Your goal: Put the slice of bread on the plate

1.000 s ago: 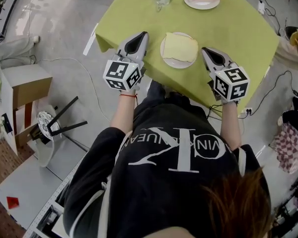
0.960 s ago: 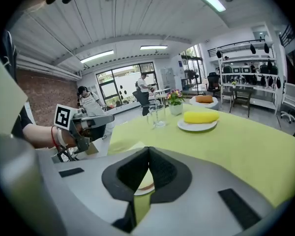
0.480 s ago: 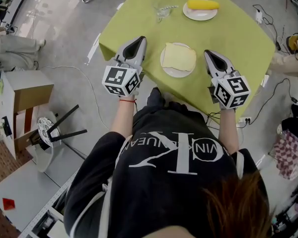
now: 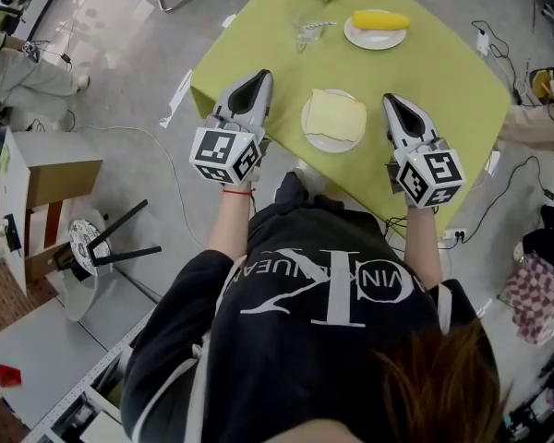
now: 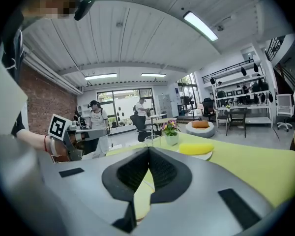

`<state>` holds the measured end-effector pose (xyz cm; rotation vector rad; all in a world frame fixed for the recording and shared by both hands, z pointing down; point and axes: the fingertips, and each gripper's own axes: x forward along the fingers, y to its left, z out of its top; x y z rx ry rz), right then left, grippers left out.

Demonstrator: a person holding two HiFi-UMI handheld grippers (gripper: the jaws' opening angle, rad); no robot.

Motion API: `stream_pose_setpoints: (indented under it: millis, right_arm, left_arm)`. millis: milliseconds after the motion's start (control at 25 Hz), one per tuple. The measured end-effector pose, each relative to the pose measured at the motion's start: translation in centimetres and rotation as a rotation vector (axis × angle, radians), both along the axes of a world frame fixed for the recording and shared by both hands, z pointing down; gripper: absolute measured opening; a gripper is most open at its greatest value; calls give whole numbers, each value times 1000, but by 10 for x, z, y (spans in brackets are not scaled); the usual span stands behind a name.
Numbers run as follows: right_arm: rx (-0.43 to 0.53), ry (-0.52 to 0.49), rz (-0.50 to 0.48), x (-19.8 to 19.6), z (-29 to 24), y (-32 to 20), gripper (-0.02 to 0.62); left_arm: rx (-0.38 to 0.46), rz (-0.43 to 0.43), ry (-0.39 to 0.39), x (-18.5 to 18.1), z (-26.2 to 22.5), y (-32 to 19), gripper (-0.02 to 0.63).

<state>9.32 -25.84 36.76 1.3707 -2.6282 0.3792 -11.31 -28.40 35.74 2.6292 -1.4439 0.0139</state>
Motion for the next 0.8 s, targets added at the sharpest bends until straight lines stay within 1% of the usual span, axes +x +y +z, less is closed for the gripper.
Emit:
stream_pose_setpoints:
  millis: [280,800]
  right_arm:
    - [51,-4,13,-1,-12,-6,0]
    - [103,-25,6,-3,-29,-14,0]
  left_arm:
    - [43,-25,3,-6,-16,0,11]
    - [89,-58,4,-17,-37,0,11]
